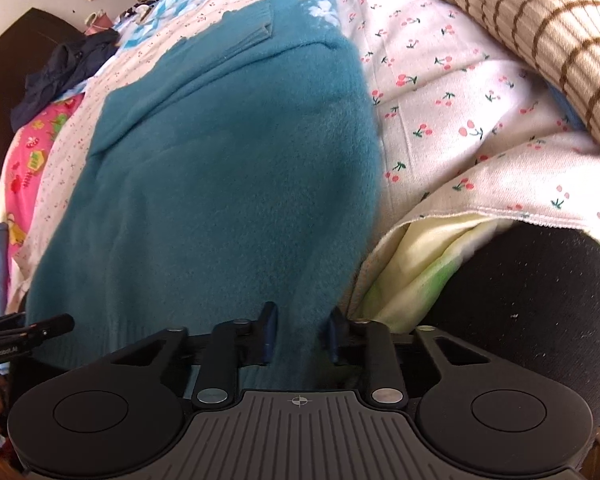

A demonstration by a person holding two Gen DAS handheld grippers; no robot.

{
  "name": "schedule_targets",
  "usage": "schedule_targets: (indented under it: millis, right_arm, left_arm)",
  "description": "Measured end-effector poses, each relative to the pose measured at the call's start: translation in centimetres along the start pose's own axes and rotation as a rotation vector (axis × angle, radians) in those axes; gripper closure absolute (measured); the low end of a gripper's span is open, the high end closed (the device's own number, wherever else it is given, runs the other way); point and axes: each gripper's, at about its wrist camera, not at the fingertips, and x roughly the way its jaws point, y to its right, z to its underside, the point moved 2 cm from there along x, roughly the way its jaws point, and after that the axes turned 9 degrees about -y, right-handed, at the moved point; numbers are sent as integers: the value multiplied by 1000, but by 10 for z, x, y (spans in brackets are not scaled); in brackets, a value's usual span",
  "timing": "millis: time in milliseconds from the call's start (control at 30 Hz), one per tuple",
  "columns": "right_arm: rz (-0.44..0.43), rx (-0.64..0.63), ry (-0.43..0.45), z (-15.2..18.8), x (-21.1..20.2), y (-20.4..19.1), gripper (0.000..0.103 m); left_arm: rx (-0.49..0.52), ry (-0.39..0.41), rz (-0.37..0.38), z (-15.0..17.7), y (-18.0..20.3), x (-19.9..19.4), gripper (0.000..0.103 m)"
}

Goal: Fold small clothes
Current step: 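Grasp the hem with both tools and lift it toward the collar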

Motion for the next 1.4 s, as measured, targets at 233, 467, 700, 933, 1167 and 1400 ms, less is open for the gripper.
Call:
schedule_targets:
  millis: [233, 467, 700, 933, 1167, 1400]
  right_arm:
    - [-13, 15, -39, 3, 1, 1, 80]
    - [-44, 42, -52, 1, 8, 1, 80]
    - [-201, 148, 14, 5, -1, 15, 90]
    - [-337, 209, 96, 2, -5, 15, 91]
    - [-466, 228, 180, -24, -16, 2, 91]
    - [-537, 255, 260, -51, -23, -8, 91]
  left_arm:
    - [-33, -27, 22, 0, -6, -2, 60]
    - [-36, -65, 24, -6, -8, 4, 59]
    - [-94, -45, 113, -11, -16, 2, 65]
    - [-248, 29, 308, -13, -31, -3, 76]
    - [-290, 122, 465, -33, -31, -12, 77]
    - [-377, 217, 592, -53, -39, -14, 78]
